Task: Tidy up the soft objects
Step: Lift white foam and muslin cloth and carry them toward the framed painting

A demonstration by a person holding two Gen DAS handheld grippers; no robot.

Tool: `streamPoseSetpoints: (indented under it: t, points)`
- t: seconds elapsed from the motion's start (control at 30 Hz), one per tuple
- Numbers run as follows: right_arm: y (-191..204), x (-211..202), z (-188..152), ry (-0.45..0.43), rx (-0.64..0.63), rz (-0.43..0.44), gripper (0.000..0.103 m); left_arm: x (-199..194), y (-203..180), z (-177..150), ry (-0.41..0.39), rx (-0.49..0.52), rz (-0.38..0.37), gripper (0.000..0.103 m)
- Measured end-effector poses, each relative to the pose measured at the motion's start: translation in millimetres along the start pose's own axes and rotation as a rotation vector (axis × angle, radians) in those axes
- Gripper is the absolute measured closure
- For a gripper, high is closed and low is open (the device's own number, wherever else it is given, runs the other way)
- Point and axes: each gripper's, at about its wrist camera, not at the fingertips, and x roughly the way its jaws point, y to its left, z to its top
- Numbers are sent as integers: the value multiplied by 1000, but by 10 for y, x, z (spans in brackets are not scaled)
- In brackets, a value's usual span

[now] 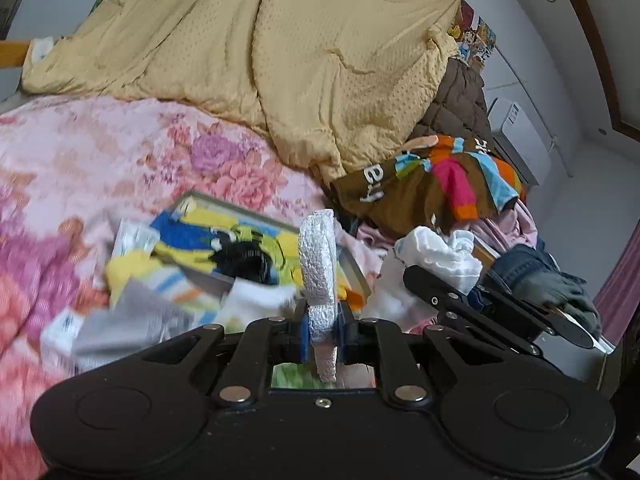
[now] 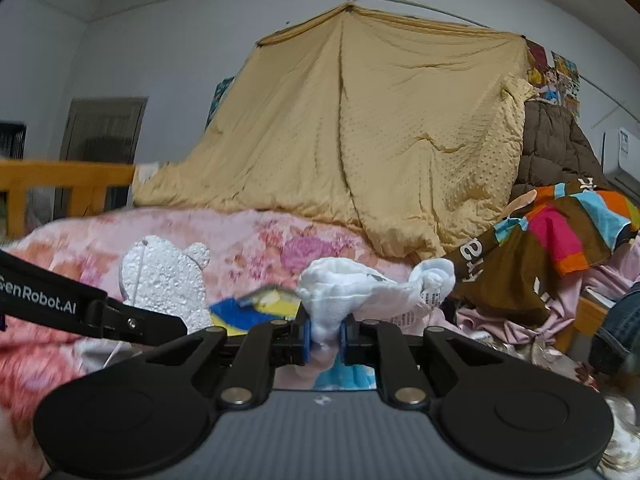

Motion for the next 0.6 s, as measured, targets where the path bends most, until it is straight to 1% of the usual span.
streamPoseSetpoints:
  t: [0.17, 0.33, 0.43, 0.6]
  points:
    - [-193, 418, 71, -3, 47, -8, 89, 344, 64, 285, -9, -9, 14, 89]
    - [-377, 831, 42, 27, 96, -40, 89, 715, 91, 508, -11, 4, 30, 89]
    - [-489, 1055, -9, 49, 111, -58, 89, 935, 87, 591, -4, -4, 37, 89]
    - [-712, 1380, -95, 89, 163, -74, 89, 1293, 29, 671, 10, 18, 32, 89]
